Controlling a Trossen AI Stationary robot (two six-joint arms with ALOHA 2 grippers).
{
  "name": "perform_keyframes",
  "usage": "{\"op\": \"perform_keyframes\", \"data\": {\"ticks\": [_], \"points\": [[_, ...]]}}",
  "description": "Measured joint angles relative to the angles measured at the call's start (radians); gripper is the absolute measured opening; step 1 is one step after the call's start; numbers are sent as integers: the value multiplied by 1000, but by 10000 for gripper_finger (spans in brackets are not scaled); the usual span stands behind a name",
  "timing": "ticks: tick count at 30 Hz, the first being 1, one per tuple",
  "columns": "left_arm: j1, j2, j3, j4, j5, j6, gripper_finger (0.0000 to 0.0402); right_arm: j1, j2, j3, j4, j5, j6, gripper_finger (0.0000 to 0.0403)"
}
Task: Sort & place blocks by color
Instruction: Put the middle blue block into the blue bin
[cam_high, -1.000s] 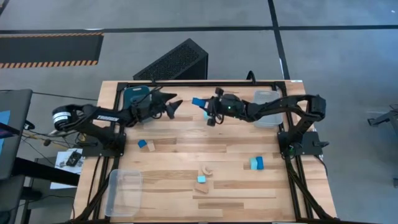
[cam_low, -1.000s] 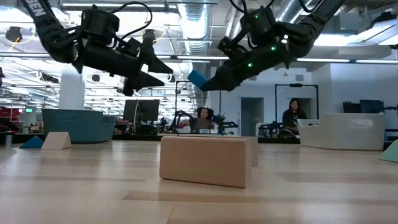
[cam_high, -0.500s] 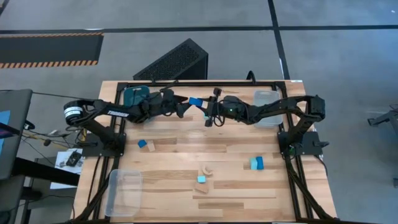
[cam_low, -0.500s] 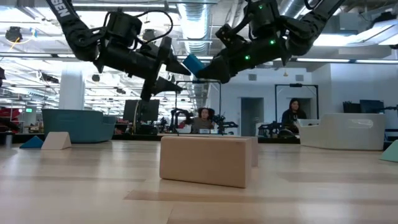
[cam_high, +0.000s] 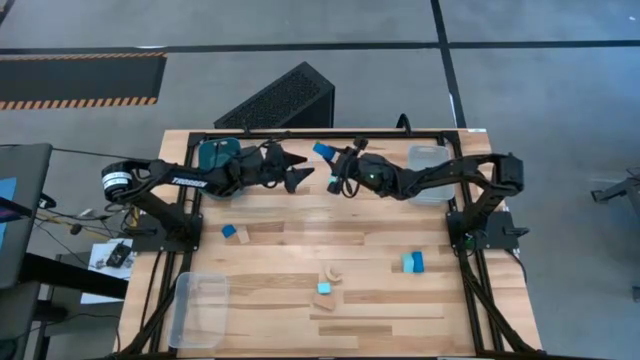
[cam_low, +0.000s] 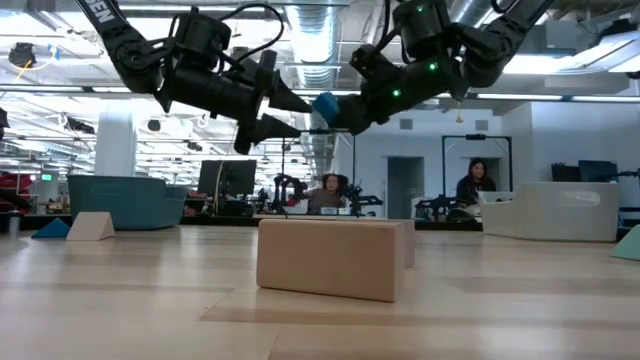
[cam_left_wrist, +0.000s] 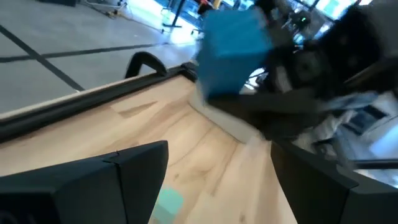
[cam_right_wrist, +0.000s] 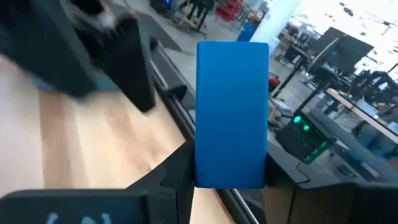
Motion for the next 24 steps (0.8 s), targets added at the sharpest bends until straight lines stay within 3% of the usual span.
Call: {"op": "perform_keyframes", "data": {"ticks": [5, 9, 16, 24], "points": [[-1, 0, 0, 3, -46, 29, 275, 2, 6, 13, -10, 2, 24, 151], [0, 0, 0, 8, -87, 33, 275, 10, 53, 45, -12, -57, 94, 154], [-20, -1, 0, 68, -87, 60, 275, 41, 141, 115, -43, -54, 50, 154], [-25, 0, 0, 42, -125, 96, 275, 63, 139, 127, -52, -45, 34, 153]]}}
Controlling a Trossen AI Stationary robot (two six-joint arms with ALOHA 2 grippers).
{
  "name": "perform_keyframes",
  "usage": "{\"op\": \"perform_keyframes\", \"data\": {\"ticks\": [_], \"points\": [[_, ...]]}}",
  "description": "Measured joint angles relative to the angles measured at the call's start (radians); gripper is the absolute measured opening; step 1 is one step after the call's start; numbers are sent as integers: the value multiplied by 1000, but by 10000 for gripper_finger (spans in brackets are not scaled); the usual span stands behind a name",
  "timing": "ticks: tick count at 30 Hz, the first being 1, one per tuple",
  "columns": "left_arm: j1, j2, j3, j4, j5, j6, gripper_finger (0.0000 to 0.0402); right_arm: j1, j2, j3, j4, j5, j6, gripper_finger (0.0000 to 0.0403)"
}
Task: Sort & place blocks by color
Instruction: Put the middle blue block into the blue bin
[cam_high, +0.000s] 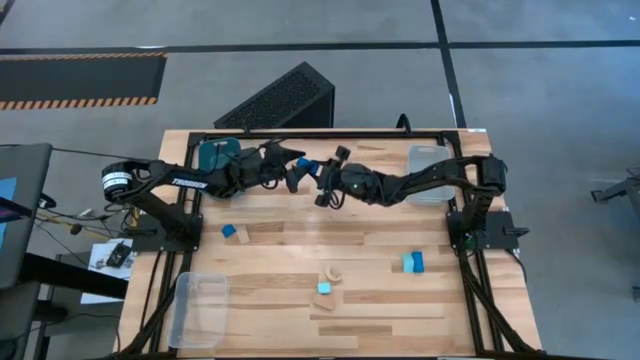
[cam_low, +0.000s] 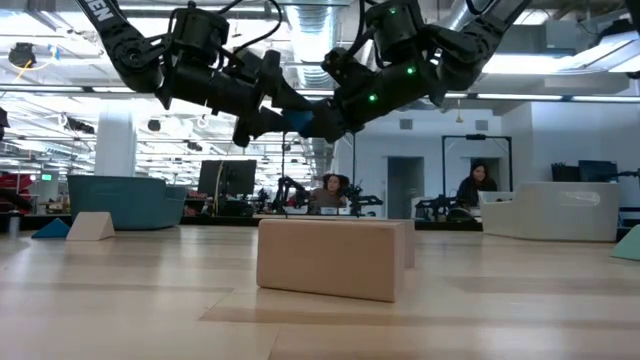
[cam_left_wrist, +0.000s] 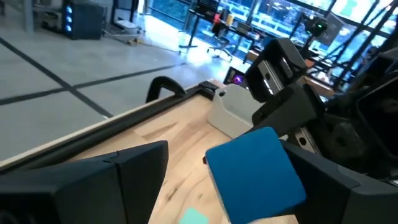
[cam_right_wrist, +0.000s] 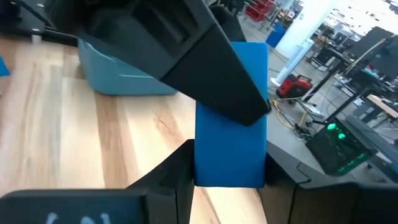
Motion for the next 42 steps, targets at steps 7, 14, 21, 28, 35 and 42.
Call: {"op": "perform_keyframes", "data": {"ticks": [7, 14, 21, 28, 35, 42], "points": [[0, 0, 0, -3, 12, 44, 274, 0, -1, 0, -6, 2, -12, 162], [0, 0, 0, -8, 15, 71, 218, 0, -1, -1, -9, 5, -57, 165], [0, 0, 0, -26, 21, 107, 106, -2, -1, -1, -21, 7, -78, 191], [12, -23, -4, -140, -23, 148, 105, -9, -5, -1, -11, 57, -76, 230], [23, -207, -3, -485, -227, 166, 111, -21, -35, -1, -137, 147, -69, 235], [15, -457, -1, -947, -518, 52, 109, -135, -75, -1, -290, -91, 136, 235]]}}
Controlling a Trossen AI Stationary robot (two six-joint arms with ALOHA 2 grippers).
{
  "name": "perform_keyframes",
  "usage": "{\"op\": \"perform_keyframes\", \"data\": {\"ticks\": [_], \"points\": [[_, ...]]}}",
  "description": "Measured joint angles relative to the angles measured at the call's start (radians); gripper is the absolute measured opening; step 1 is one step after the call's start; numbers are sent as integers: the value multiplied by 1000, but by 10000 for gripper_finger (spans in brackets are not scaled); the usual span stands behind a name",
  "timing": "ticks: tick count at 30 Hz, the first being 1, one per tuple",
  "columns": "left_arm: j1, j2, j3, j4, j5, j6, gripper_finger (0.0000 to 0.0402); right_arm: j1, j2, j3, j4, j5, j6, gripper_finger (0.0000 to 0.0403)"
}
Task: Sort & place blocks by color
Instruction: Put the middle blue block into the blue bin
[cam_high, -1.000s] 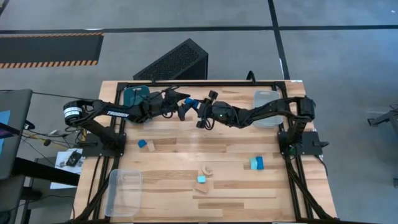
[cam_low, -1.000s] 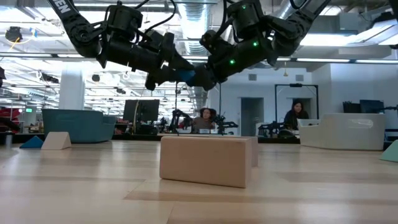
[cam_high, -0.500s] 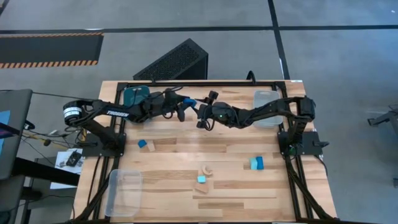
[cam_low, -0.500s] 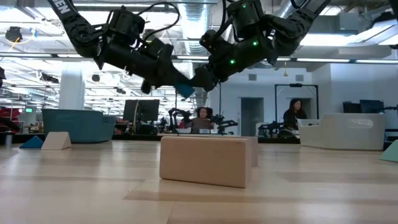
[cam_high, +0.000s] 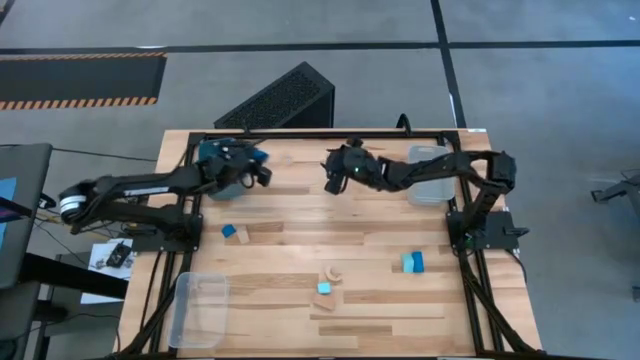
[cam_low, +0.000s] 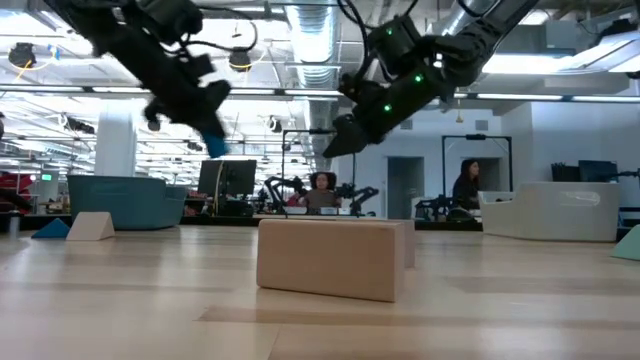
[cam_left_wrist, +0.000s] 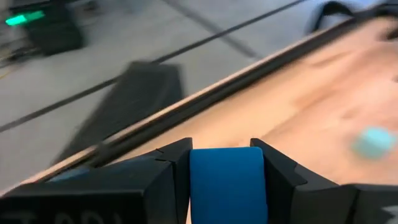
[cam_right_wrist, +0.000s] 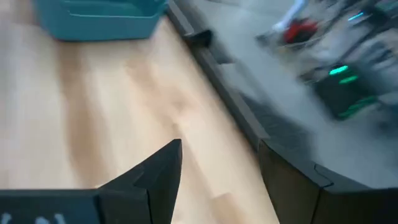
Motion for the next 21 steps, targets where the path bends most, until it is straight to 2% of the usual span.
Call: {"op": "perform_keyframes", "data": {"ticks": [5, 10, 13, 17, 21], "points": [[0, -72, -11, -252, -179, -173, 113, -84, 0, 0, -37, -209, 118, 235], [6, -63, -24, -384, -292, -324, 114, -125, 0, 0, -93, -295, 181, 235], [32, -60, -81, -368, -285, -346, 115, -128, 0, 0, -121, -357, 205, 235], [70, -60, -150, -344, -211, -399, 115, -121, 0, 0, -146, -446, 221, 235], [88, -60, -167, -347, -197, -447, 116, -88, -11, 0, -176, -492, 202, 235]]}}
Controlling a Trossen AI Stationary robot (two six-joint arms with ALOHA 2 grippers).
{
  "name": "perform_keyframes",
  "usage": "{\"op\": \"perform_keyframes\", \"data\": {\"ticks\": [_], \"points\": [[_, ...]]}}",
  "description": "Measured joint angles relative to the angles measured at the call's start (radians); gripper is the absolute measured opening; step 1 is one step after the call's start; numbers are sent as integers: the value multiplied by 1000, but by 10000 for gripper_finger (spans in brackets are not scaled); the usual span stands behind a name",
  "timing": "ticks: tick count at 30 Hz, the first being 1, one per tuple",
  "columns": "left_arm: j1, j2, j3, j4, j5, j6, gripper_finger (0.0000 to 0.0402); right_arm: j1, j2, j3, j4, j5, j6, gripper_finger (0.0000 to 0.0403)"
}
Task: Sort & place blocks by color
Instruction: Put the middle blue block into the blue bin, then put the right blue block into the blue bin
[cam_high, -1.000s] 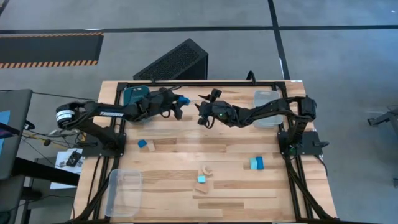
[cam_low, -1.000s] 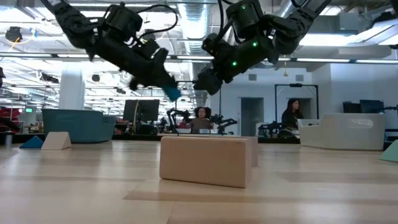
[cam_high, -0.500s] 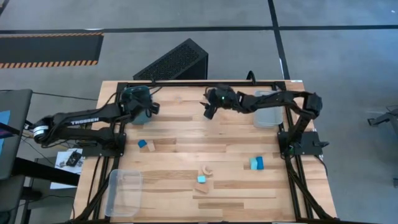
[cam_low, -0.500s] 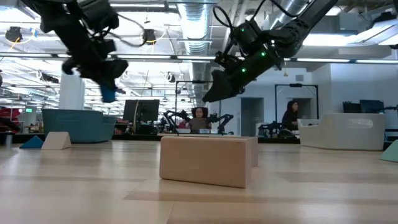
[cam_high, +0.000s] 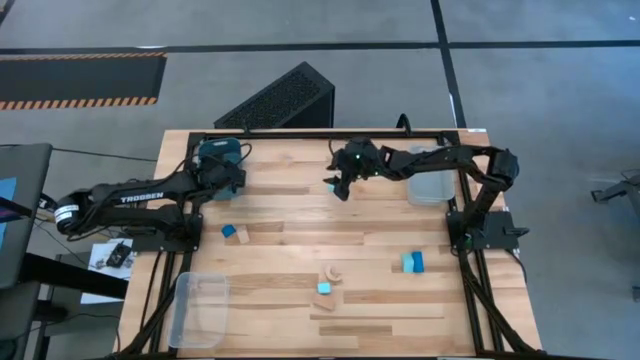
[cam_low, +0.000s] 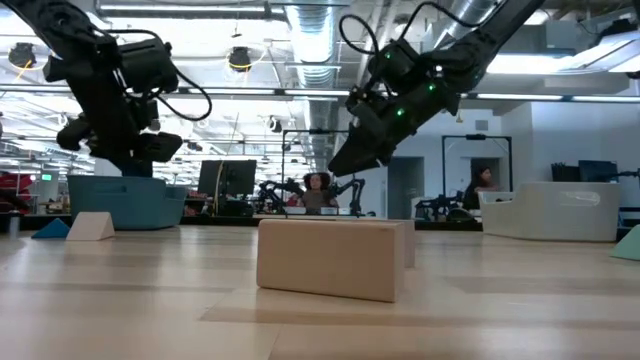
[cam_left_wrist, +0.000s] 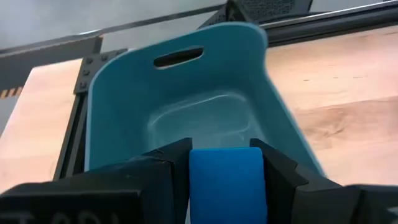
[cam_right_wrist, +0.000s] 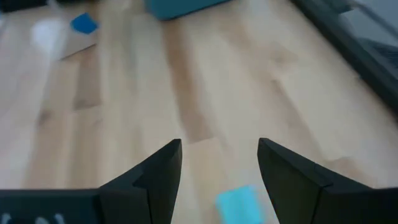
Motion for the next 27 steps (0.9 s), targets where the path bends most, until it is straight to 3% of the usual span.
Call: {"op": "perform_keyframes", "data": {"ticks": [6, 12, 17, 23, 27], "points": [[33, 0, -7, -3, 0, -9, 134, 45, -62, -1, -67, 27, -12, 235], [62, 0, -7, 5, -16, 14, 165, 87, -155, -2, -187, 175, -15, 235], [63, 0, -7, 6, -16, 44, 181, 125, -168, -87, -207, 338, 39, 235], [45, -2, -7, 38, -32, 99, 185, 153, -169, -166, -191, 341, 158, 235], [-17, -2, -4, 140, 105, 240, 185, 211, -212, -178, -284, 360, 198, 235]]}}
